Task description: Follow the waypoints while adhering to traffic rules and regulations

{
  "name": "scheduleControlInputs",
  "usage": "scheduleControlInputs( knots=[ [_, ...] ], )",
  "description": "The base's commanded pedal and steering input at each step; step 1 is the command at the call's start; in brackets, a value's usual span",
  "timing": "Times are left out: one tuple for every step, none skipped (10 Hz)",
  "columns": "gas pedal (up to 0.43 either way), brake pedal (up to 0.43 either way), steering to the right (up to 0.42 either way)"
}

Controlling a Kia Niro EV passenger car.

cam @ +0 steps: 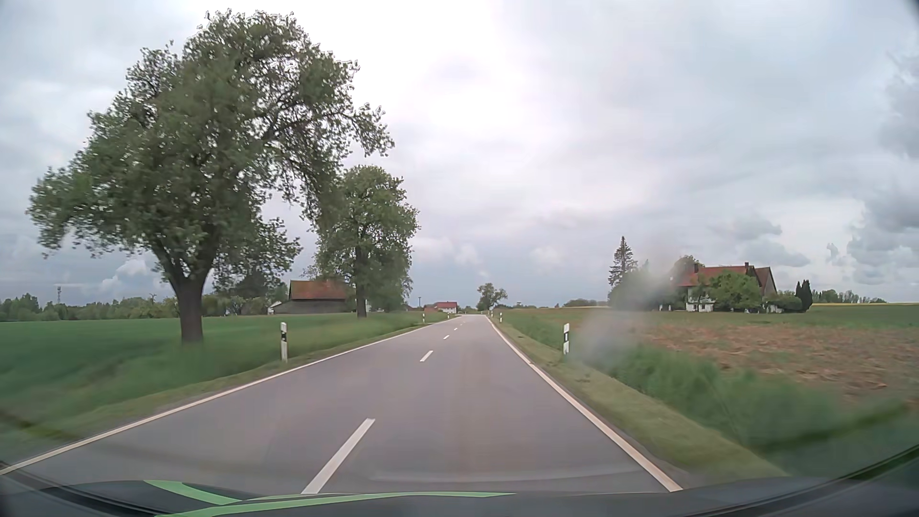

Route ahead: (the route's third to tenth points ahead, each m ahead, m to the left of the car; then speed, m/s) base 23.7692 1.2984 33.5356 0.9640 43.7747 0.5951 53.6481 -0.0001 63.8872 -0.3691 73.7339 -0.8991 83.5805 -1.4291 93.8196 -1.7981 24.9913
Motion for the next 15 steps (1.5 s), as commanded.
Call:
scheduleControlInputs(
  knots=[
    [0.311,0.0,0.015],
    [0.311,0.0,0.014],
    [0.311,0.0,0.013],
    [0.311,0.0,0.011],
    [0.311,0.0,0.008],
    [0.311,0.0,0.006],
    [0.311,0.0,0.004],
    [0.311,0.0,0.004],
    [0.311,0.0,0.004],
    [0.311,0.0,0.004],
    [0.311,0.0,0.006],
    [0.311,0.0,0.006],
    [0.311,0.0,0.006],
    [0.311,0.0,0.005],
    [0.311,0.0,0.004]
  ],
)
